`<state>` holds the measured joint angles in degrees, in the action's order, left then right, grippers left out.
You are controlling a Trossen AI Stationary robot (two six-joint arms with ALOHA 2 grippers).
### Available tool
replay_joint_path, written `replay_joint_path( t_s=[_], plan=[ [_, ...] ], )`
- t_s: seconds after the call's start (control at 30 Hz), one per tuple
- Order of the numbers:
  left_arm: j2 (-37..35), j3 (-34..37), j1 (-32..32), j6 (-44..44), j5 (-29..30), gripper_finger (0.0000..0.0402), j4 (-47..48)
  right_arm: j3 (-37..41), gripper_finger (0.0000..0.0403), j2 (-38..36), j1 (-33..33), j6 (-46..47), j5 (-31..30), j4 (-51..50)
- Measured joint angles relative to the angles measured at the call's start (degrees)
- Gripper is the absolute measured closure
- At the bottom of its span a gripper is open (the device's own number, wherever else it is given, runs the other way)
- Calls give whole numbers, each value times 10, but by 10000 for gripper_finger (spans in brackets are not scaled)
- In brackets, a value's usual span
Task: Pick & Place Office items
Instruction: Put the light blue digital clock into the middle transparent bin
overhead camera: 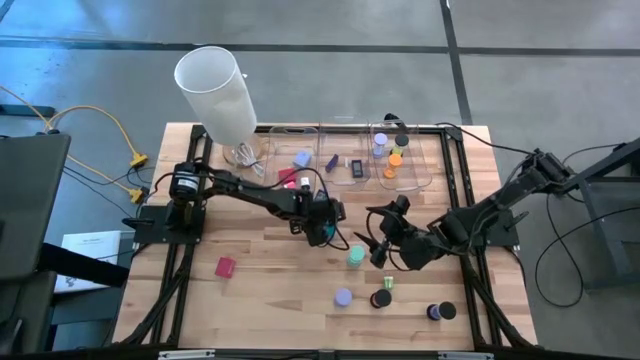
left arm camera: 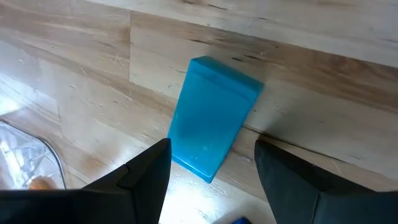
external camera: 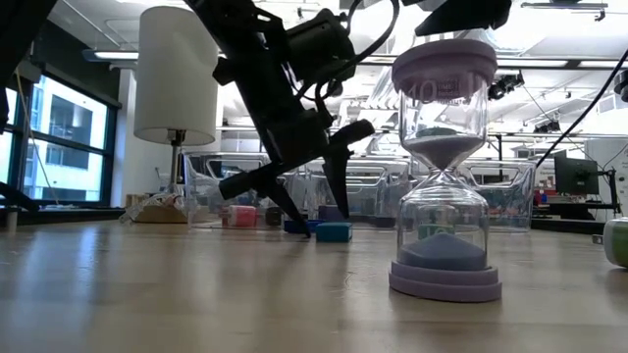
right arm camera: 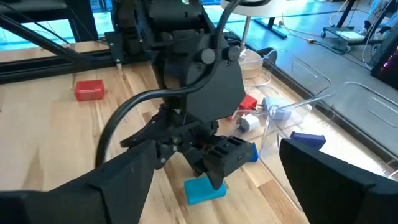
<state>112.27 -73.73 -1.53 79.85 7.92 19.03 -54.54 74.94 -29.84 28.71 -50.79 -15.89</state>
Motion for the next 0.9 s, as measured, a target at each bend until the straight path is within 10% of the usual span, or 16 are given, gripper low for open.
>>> replay_joint_path(
  t_s=[0.9],
  plan=[
    [1, 0, -18, -60, 83, 175, -12, 0, 71, 0, 23, -30, 4, -1]
  ],
)
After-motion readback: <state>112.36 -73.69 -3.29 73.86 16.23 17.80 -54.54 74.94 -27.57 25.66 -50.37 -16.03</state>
